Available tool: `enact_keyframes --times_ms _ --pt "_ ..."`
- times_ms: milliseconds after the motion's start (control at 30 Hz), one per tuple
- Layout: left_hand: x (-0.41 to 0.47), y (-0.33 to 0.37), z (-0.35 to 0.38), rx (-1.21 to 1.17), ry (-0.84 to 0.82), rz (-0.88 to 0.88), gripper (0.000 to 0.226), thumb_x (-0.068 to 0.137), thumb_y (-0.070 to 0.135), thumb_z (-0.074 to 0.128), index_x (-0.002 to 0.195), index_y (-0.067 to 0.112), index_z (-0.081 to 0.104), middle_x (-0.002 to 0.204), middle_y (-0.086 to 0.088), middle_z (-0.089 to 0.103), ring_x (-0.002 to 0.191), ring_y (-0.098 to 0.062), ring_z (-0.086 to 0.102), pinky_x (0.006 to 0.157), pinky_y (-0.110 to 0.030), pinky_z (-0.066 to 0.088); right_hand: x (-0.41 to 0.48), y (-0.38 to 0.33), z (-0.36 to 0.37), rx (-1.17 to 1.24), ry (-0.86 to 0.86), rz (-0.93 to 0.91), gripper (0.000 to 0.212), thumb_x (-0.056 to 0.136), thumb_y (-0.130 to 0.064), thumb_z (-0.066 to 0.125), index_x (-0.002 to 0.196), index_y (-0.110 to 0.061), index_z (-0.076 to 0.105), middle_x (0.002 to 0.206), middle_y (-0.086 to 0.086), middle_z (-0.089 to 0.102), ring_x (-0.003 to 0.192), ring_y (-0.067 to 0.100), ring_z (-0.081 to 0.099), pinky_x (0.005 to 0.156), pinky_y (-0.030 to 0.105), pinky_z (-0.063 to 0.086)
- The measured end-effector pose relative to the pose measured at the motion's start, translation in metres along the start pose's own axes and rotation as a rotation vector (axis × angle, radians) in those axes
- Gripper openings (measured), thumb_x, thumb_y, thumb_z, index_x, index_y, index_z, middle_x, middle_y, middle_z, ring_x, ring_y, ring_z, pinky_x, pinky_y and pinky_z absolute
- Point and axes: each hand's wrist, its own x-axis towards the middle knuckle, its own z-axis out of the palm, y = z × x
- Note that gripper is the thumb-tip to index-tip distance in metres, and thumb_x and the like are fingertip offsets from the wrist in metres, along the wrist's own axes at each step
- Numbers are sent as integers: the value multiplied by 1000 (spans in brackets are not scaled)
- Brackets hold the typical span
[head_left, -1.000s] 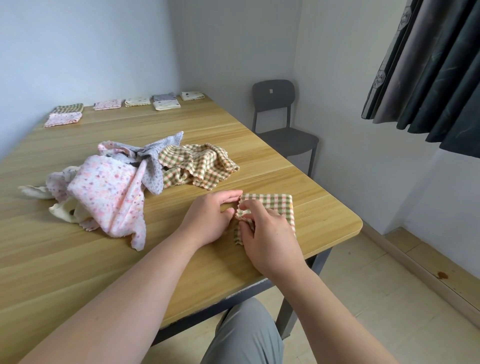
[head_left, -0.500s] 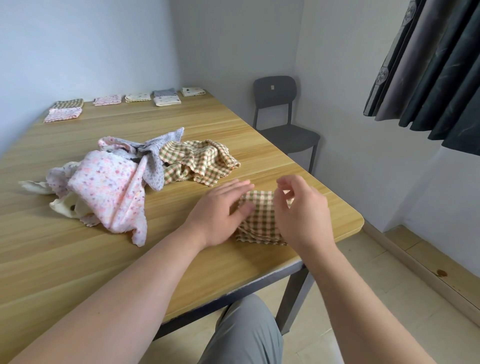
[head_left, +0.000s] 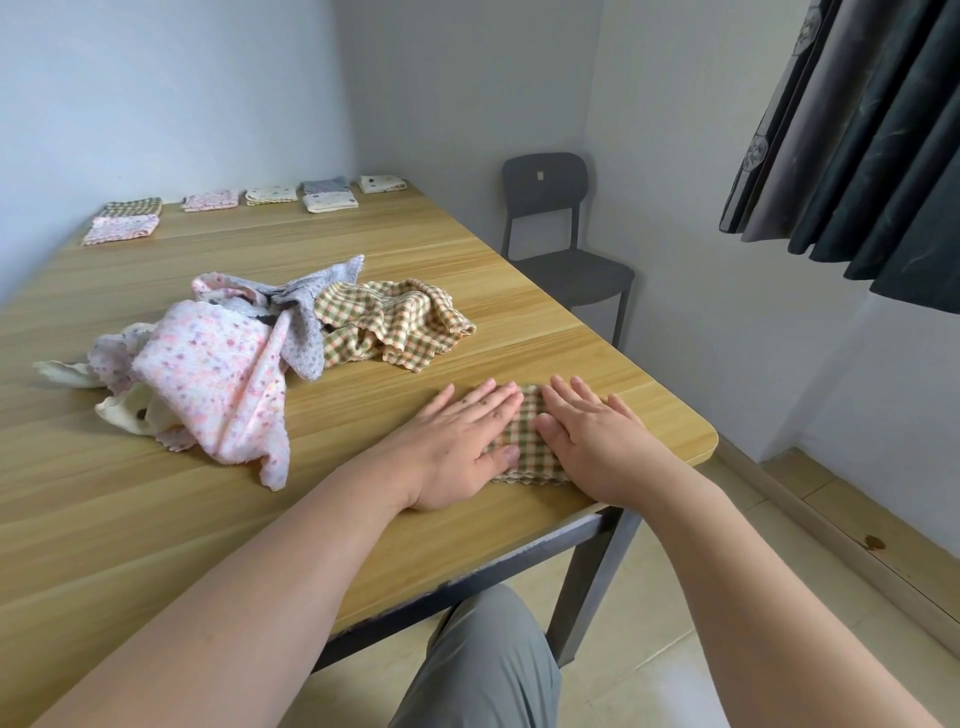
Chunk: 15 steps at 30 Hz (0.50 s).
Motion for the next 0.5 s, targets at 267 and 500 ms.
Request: enact_keyframes --times_ms 267,500 --pt "-1 -1 -2 -92 17 -3 63 108 52 18 160 31 -10 164 20 -19 148 5 -22 125 -36 -11 -13 -2 1 -17 -8 41 60 107 -49 8 162 -27 3 168 -11 -5 154 10 -13 124 43 -9" --pt "-4 -4 -3 -211 85 -49 53 111 39 16 161 28 2 166 20 -6 150 5 -12 126 -36 -8 -23 -6 2 -24 -11 62 59 108 -48 8 162 -26 3 169 -10 -6 154 11 -14 124 46 -10"
